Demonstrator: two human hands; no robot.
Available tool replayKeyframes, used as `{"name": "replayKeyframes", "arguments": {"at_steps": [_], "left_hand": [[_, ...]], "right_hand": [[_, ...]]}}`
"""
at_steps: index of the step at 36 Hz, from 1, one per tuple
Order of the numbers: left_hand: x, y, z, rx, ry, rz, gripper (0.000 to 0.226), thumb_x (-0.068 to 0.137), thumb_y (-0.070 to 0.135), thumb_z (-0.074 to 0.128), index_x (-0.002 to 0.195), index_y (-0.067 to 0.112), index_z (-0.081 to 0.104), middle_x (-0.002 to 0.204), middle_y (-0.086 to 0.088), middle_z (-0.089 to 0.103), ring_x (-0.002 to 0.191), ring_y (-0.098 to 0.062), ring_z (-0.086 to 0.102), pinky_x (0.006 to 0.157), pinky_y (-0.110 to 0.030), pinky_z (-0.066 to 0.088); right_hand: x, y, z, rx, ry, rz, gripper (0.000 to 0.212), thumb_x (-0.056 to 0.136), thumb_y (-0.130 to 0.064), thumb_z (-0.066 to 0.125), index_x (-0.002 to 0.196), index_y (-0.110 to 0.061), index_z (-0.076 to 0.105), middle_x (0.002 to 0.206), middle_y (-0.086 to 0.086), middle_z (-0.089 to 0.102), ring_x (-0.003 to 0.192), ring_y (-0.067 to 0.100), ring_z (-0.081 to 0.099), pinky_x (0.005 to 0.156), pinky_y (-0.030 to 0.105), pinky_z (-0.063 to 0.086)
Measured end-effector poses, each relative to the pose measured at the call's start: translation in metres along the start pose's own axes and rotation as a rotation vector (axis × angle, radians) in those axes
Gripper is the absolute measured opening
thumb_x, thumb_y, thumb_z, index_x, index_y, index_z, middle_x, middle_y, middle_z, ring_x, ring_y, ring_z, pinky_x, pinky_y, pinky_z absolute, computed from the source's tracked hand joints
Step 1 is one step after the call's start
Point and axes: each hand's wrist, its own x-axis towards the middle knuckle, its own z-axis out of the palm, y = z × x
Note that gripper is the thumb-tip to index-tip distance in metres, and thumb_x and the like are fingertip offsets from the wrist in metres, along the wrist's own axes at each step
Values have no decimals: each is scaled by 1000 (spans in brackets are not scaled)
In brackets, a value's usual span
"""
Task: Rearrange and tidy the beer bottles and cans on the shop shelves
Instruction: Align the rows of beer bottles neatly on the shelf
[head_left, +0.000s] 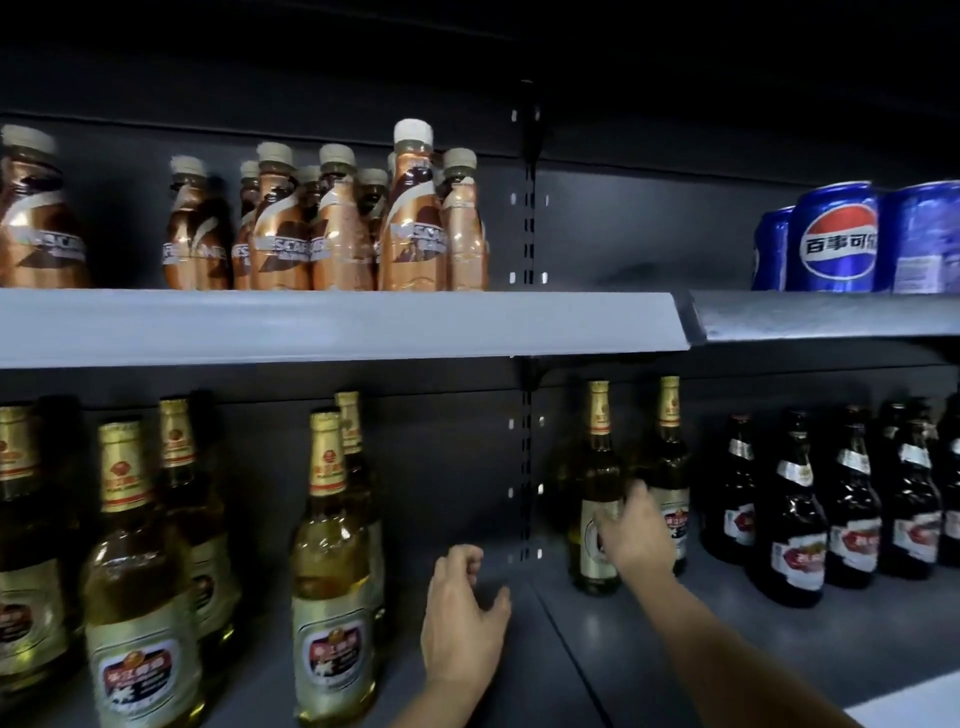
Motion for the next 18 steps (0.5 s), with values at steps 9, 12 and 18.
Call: {"name": "replayKeyframes", "arguments": {"at_steps": [9, 12, 18], "left_hand": [[27, 4, 62, 49, -51, -140, 40, 80, 18, 71, 101, 35, 41, 107, 10, 45, 103, -11, 52, 76, -18, 38], [27, 7, 77, 45, -73, -155, 38, 78, 20, 71, 98, 34, 42, 105, 9, 46, 102, -13, 54, 77, -21, 42], [30, 15, 88, 75, -155, -164, 39, 80, 25, 71, 110, 27, 46, 108, 9, 43, 107, -10, 52, 83, -18, 40]], "right_hand": [[43, 11, 13, -117, -121, 16, 83, 82, -57, 65, 142, -10, 32, 127, 9, 55, 115, 26, 54, 78, 33, 51], [48, 14, 19, -158, -124, 36, 95, 79, -63, 63, 146, -10, 20, 128, 7, 54, 125, 25, 43, 83, 35, 46], [50, 10, 23, -14, -118, 96, 97, 75, -53, 74, 145, -10, 23, 136, 12, 48, 121, 31, 52, 86, 37, 48]]}}
